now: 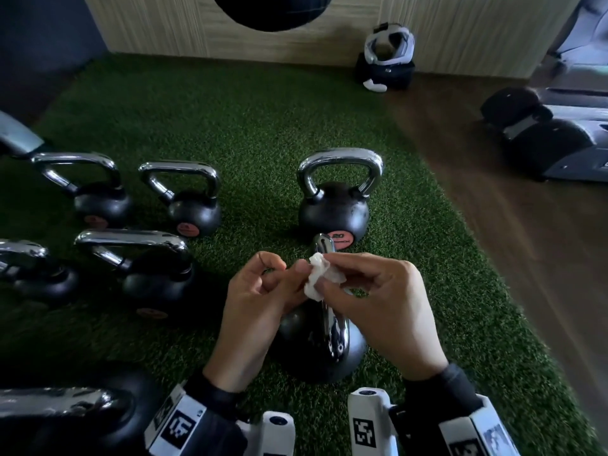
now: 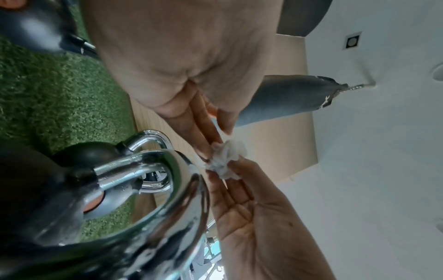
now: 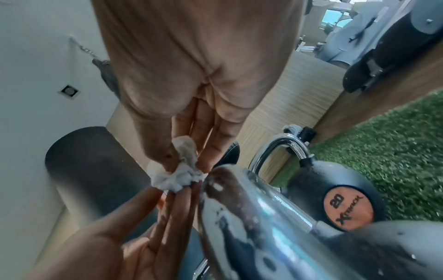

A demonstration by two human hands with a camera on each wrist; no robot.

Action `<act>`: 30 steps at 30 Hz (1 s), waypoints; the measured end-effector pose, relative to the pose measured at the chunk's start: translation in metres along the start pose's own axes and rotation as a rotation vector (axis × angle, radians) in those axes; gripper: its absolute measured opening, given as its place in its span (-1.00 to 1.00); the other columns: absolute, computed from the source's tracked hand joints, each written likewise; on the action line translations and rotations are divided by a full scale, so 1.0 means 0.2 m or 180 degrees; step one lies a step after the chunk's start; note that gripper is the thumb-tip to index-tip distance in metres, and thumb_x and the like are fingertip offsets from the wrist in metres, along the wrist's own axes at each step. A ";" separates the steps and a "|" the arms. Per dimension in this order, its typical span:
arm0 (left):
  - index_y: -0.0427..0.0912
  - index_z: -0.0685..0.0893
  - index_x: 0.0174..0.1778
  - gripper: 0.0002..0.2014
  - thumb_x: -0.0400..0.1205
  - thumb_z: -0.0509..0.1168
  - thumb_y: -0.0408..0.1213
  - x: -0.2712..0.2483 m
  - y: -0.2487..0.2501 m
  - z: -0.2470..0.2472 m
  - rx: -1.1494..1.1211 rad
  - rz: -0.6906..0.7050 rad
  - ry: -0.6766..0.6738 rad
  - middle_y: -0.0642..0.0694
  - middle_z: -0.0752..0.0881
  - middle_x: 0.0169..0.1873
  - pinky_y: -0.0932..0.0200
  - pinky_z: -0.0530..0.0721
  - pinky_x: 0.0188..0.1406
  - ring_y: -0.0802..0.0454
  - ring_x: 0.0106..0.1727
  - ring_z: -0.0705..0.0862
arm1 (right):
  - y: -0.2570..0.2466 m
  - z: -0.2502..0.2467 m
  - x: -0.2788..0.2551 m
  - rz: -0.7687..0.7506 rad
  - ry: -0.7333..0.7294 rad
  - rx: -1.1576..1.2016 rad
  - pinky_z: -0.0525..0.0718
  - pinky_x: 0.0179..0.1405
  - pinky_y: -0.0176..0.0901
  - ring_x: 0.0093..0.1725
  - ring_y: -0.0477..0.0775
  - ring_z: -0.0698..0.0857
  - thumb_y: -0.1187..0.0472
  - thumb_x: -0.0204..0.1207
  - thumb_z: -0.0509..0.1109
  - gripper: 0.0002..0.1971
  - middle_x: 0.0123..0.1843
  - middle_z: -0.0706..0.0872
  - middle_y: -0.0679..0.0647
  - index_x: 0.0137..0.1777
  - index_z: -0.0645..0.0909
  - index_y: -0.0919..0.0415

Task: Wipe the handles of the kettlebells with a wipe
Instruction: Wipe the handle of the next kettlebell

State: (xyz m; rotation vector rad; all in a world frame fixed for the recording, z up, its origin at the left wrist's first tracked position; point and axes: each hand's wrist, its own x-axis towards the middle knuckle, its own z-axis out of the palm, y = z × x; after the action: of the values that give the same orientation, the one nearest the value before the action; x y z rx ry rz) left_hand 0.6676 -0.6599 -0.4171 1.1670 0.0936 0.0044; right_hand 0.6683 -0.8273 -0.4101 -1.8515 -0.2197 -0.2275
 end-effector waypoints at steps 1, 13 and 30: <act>-0.17 0.62 -0.08 -0.88 0.55 0.43 -0.30 -0.01 0.00 0.00 -0.0110 -0.0038 0.0002 -0.30 0.87 -0.17 0.16 0.84 -0.17 -0.07 -0.18 0.88 | 0.01 0.00 0.00 0.0044 0.0053 0.0072 0.87 -0.08 -0.19 -0.16 -0.15 0.89 0.33 0.34 0.74 -0.68 -0.14 0.91 -0.17 0.07 0.90 0.03; -0.16 -0.29 0.82 0.48 0.25 0.41 0.57 -0.04 -0.60 -0.20 0.4352 0.0380 -0.1092 -0.18 -0.21 0.83 -0.28 -0.03 0.81 -0.20 0.84 -0.22 | 0.28 -0.14 0.00 0.0805 0.0758 0.0477 0.83 0.08 0.42 -0.03 0.35 0.89 0.33 0.46 0.66 -0.74 -0.10 0.93 0.04 0.04 0.84 -0.04; 0.22 0.16 0.66 0.02 0.34 0.60 0.06 0.10 -0.50 -0.25 0.2886 0.1797 -0.1353 -0.31 0.56 0.51 -0.54 0.50 0.52 -0.36 0.55 0.57 | 0.61 0.13 0.13 0.1246 0.0777 -0.0138 0.82 0.00 -0.05 -0.18 -0.17 0.82 -0.06 0.35 0.58 -0.91 -0.16 0.87 -0.16 -0.17 0.86 -0.15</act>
State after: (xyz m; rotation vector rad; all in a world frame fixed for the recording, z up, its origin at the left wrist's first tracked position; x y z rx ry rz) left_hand 0.6787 -0.6531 -0.5303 2.0369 -0.6773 0.2315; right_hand 0.7272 -0.8362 -0.5234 -1.8485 0.3168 -0.1838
